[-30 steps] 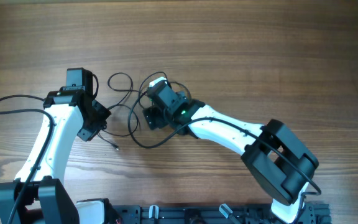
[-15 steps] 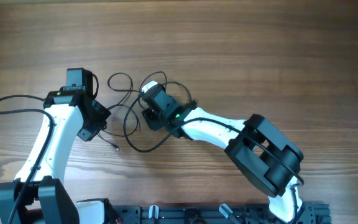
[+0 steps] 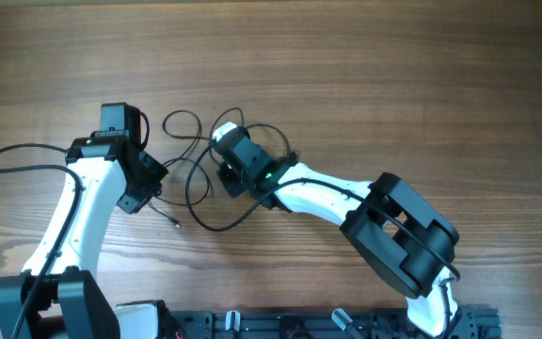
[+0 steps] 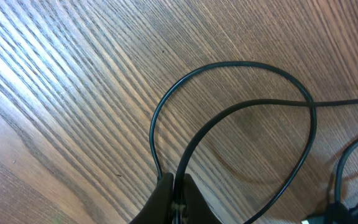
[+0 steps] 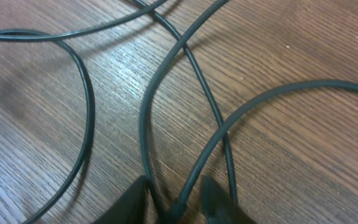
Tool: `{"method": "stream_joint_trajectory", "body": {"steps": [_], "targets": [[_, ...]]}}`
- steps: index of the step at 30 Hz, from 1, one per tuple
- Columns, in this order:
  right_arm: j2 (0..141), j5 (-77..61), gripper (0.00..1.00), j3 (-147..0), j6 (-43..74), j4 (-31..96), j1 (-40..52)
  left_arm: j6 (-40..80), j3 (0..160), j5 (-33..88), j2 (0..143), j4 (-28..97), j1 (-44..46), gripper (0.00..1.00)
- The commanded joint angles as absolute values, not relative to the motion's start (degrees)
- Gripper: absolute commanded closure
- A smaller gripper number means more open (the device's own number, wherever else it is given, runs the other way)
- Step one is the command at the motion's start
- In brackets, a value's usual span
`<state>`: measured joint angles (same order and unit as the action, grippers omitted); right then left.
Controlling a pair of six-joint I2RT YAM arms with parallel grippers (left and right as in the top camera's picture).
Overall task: Untangle cables
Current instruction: 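Pull the grasped strand up-right with the right gripper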
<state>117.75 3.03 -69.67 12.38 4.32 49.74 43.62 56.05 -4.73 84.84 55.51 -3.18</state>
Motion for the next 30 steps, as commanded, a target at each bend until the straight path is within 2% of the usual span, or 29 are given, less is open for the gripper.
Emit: {"method": "stream_joint_trajectory", "body": {"steps": [1, 8, 9, 11, 12, 17, 21, 25, 30], "targets": [[119.04, 2.48, 0.77, -69.63, 12.21, 3.97, 50.09, 44.14, 56.21, -5.85, 84.53, 55.57, -3.38, 0.94], [122.39, 0.86, 0.76, -69.63, 15.18, 3.62, 50.06, 44.14, 56.21, -5.85, 84.53, 55.59, -3.38, 0.94], [122.39, 0.47, 0.78, -69.63, 15.14, 3.66, 50.06, 44.14, 56.21, -5.85, 84.53, 55.59, -3.38, 0.94], [122.19, -0.08, 0.92, -69.71, 14.94, 3.7, 50.02, 44.14, 56.21, -5.85, 84.53, 55.57, -3.38, 0.94], [121.91, 0.19, 0.96, -69.76, 14.85, 3.77, 49.91, 44.14, 56.21, -5.85, 84.53, 55.57, -3.38, 0.94], [115.55, 2.33, 0.96, -71.26, 12.56, 7.46, 47.75, 44.14, 56.21, -5.87, 84.53, 55.57, -3.38, 0.94], [104.36, 4.91, 0.96, -72.44, 8.97, 11.27, 42.78, 44.14, 56.21, -5.87, 84.53, 55.57, -3.38, 0.94], [91.26, 4.69, 0.96, -72.44, 7.35, 12.97, 33.36, 44.14, 56.21, -5.8, 84.53, 55.57, -3.38, 0.96], [84.44, 4.49, 0.96, -72.44, 4.27, 13.98, 21.23, 44.14, 56.21, -0.69, 84.53, 55.55, -3.38, 0.96]]}}
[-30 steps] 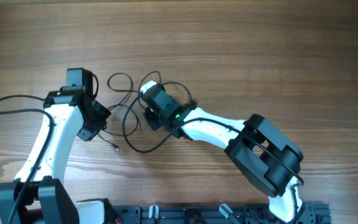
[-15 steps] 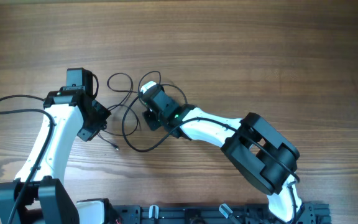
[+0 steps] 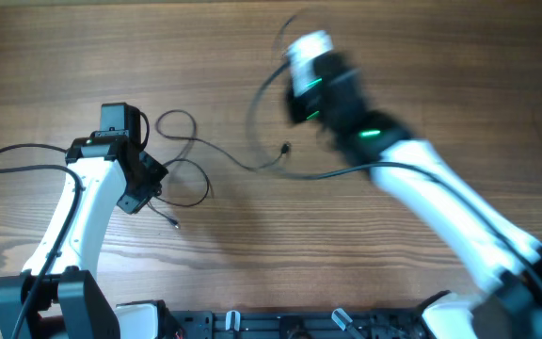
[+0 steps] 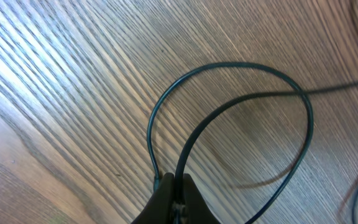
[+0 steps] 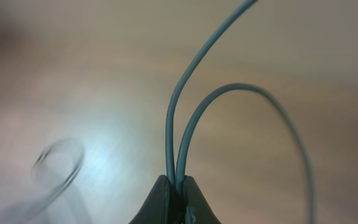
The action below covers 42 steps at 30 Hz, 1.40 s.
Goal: Untangle cables
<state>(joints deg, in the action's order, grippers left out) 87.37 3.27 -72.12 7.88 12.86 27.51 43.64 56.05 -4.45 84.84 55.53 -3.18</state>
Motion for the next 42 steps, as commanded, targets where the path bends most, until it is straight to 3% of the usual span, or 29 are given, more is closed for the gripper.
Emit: {"method": "stream_joint_trajectory", "body": {"steps": [1, 7, 16, 25, 31, 32, 33, 35, 40, 42], "targets": [[84.14, 4.45, 0.96, -72.44, 3.29, 14.09, 17.89, 44.14, 56.21, 0.78, 84.53, 55.53, -3.29, 0.96], [86.7, 4.47, 0.96, -72.42, -3.03, 11.29, 3.9, 44.16, 56.21, 4.14, 84.53, 55.51, -0.93, 0.96], [100.38, 4.51, 0.96, -72.42, -15.0, -6.2, -11.42, 44.18, 56.21, 4.54, 84.53, 51.13, 7.44, 0.96], [118.98, 4.49, 0.96, -72.53, -14.83, -30.22, -18.76, 48.49, 56.21, 5.34, 84.53, 44.75, 15.68, 0.96], [126.61, 4.47, 0.94, -75.61, -14.39, -28.71, -20.51, 50.0, 56.21, 5.32, 84.53, 40.07, 20.43, 0.95], [127.09, 4.49, 0.88, -75.66, -13.37, -28.47, -20.62, 50.02, 56.21, 5.32, 84.53, 39.53, 21.02, 0.94], [127.11, 4.47, 0.69, -75.64, -12.14, -27.27, -20.64, 50.0, 56.21, 5.3, 84.53, 38.5, 22.33, 0.91], [126.48, 4.47, 0.44, -75.66, -9.5, -25.54, -20.64, 50.0, 56.21, 5.06, 84.53, 37.69, 23.51, 0.9], [122.45, 4.36, 0.0, -75.7, -5.17, -17.91, -20.64, 50.0, 56.21, 4.45, 84.53, 37.43, 25.04, 0.91], [119.33, 2.48, 0.0, -75.7, -3.55, -14.28, -20.6, 50.0, 56.21, 4.47, 84.53, 37.32, 25.28, 0.94]]}}
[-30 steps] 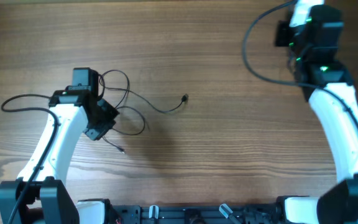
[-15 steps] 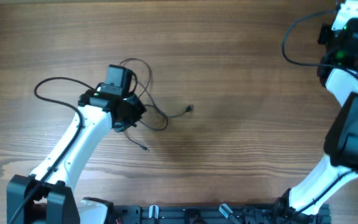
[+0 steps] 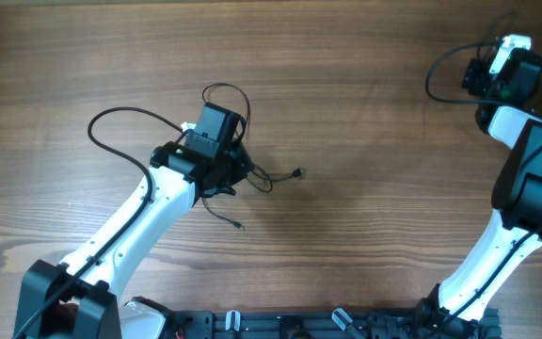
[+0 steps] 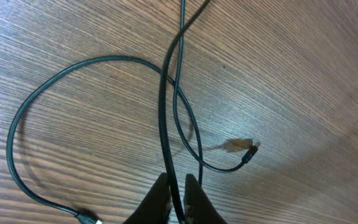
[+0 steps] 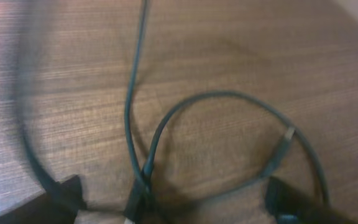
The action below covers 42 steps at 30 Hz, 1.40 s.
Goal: Untangle cables
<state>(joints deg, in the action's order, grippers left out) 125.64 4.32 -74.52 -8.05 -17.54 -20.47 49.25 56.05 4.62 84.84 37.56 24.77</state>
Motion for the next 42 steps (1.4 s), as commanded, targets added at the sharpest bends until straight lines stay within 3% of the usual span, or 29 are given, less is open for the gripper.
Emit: {"method": "stream_joint_trajectory", "body": {"steps": [1, 6, 10, 14, 20, 24, 25, 27, 28, 34, 42], "targets": [[117.49, 0.8, 0.0, -75.7, -2.57, -12.29, -20.6, 50.0, 56.21, 4.47, 84.53, 37.06, 25.34, 0.96], [107.72, -11.79, 0.0, -75.7, 5.65, -0.64, -20.53, 49.98, 56.21, 4.51, 84.53, 33.08, 26.79, 0.96], [101.32, -26.0, 0.0, -75.7, 19.88, 11.92, -20.4, 49.93, 56.21, 5.63, 84.53, 26.96, 29.89, 0.96], [100.51, -37.04, 0.0, -75.68, 21.54, 19.09, -19.29, 47.79, 56.21, 9.58, 84.53, 21.54, 33.78, 0.96], [100.55, -37.39, 0.0, -75.68, 20.97, 27.29, -16.86, 37.47, 56.27, 26.5, 84.07, 10.0, 37.43, 0.96], [100.49, -37.36, 0.0, -75.68, 20.8, 31.57, -16.88, 34.92, 56.27, 26.52, 83.13, 13.13, 35.16, 0.94], [100.49, -37.39, 0.0, -75.68, 20.29, 32.67, -16.86, 34.15, 56.27, 26.37, 83.13, 14.57, 34.17, 0.76], [100.49, -37.39, 0.0, -75.68, 18.94, 34.89, -16.53, 33.61, 56.27, 26.11, 83.13, 18.39, 31.62, 0.12], [100.49, -37.39, 0.0, -75.68, 17.8, 36.23, -16.16, 33.61, 56.27, 25.74, 83.13, 20.03, 30.55, 0.0], [100.51, -36.53, 0.0, -75.64, 10.37, 42.96, -10.57, 35.24, 56.27, 21.58, 83.13, 28.88, 20.67, 0.0], [100.51, -15.57, 0.0, -74.17, 18.24, 51.27, 5.17, 41.39, 56.27, 21.56, 83.15, 36.32, 10.79, 0.0]]}}
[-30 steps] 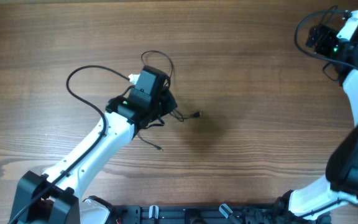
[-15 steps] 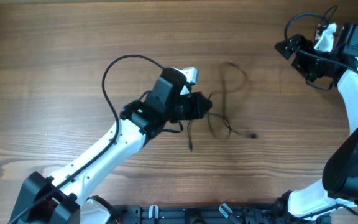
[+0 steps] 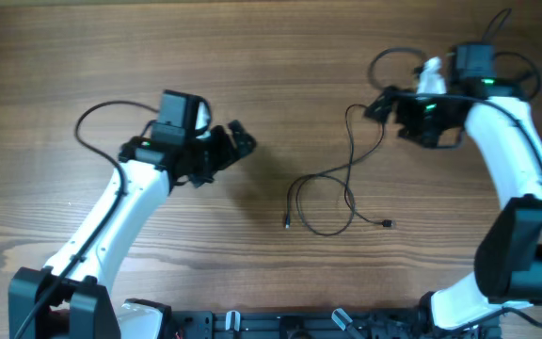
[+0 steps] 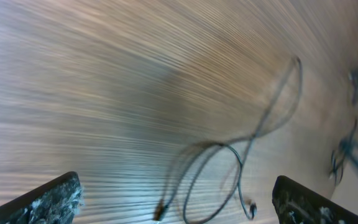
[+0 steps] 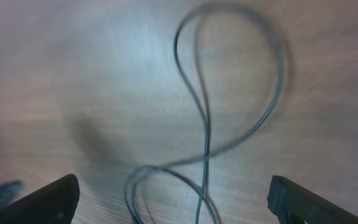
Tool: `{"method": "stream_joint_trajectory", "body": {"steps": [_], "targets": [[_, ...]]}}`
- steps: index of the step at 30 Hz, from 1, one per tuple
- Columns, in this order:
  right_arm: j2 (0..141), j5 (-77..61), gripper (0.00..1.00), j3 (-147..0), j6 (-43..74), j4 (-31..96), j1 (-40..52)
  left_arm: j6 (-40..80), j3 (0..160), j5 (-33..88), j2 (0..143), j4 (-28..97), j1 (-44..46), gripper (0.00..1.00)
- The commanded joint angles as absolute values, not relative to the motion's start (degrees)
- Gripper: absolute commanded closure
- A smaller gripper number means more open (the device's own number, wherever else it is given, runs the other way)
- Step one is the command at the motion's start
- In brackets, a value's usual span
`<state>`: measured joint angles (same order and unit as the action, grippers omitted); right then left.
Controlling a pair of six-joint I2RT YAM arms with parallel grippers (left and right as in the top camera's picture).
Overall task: Untangle cables
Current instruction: 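Lower the right gripper onto the cable bundle at center and grasp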
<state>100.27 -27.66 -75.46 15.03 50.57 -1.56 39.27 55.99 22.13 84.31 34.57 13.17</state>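
A thin black cable (image 3: 320, 174) lies loose in the middle of the table, with a long loop and two plug ends. It shows blurred in the left wrist view (image 4: 229, 158) and as a loop (image 5: 229, 93) in the right wrist view. My left gripper (image 3: 226, 155) hangs open to the left of it, well apart, its fingers (image 4: 48, 199) spread wide with nothing between them. My right gripper (image 3: 384, 111) is open just above the cable's upper end, fingers (image 5: 42, 199) spread wide and empty. A second black cable (image 3: 393, 58) lies coiled at the far right.
More loops of dark cable (image 3: 525, 80) lie behind the right arm, and another at the right table edge. The left arm's own lead (image 3: 92, 118) arcs behind it. The arms' base rail (image 3: 327, 325) runs along the front edge.
My left gripper was shut on a cable left of centre and is now open and empty. That cable now lies in the middle. My open right gripper moved from the far right corner to the cable's upper end.
Both grippers were at one tangle left of centre, the left shut on a loop, the right open astride strands. Then the right held a cable, shut, at upper middle. Later it stood open over that cable at the far right. Now two cables lie apart.
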Motion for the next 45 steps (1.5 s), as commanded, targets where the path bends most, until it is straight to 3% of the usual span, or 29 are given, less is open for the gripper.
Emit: {"method": "stream_joint_trajectory", "body": {"steps": [1, 6, 11, 15, 21, 24, 25, 27, 31, 39, 45], "targets": [[100.51, -13.3, 0.0, -73.52, 18.22, 50.72, 7.46, 41.39, 56.27, 21.54, 83.15, 36.99, 10.31, 0.0], [101.21, -2.26, 0.0, -69.58, 25.61, 49.58, 16.01, 40.75, 56.27, 20.88, 83.15, 39.83, 9.85, 0.0], [101.43, -3.18, 0.0, -63.86, 39.77, 47.05, 18.28, 40.75, 56.27, 19.81, 83.15, 42.11, 9.85, 0.0], [101.49, -4.97, 0.0, -59.44, 33.69, 38.57, 19.66, 40.75, 56.27, 19.84, 83.15, 42.11, 9.85, 0.0], [101.6, -4.91, 0.02, -53.1, 15.66, 33.06, 20.84, 40.75, 56.27, 19.81, 83.15, 42.57, 9.85, 0.0], [101.8, -4.89, 0.2, -49.8, 11.22, 29.04, 20.84, 40.75, 56.27, 19.81, 83.15, 42.52, 9.85, 0.0], [101.8, -4.67, 0.37, -48.29, 10.48, 27.46, 20.84, 40.75, 56.27, 19.81, 83.15, 42.52, 9.85, 0.0], [101.8, -4.45, 0.6, -46.61, 10.5, 25.91, 20.84, 40.75, 56.27, 19.81, 83.15, 42.52, 9.85, 0.0], [101.8, -3.88, 0.95, -44.21, 10.7, 23.29, 20.84, 40.75, 56.27, 19.81, 83.15, 42.52, 9.85, 0.0], [101.69, -3.62, 0.96, -44.51, 10.7, 20.84, 20.84, 40.77, 56.27, 19.81, 83.15, 42.52, 9.85, 0.0], [99.63, -9.67, 0.95, -49.87, 10.57, 27.59, 20.84, 40.75, 56.27, 19.81, 83.15, 42.5, 9.85, 0.0]]}}
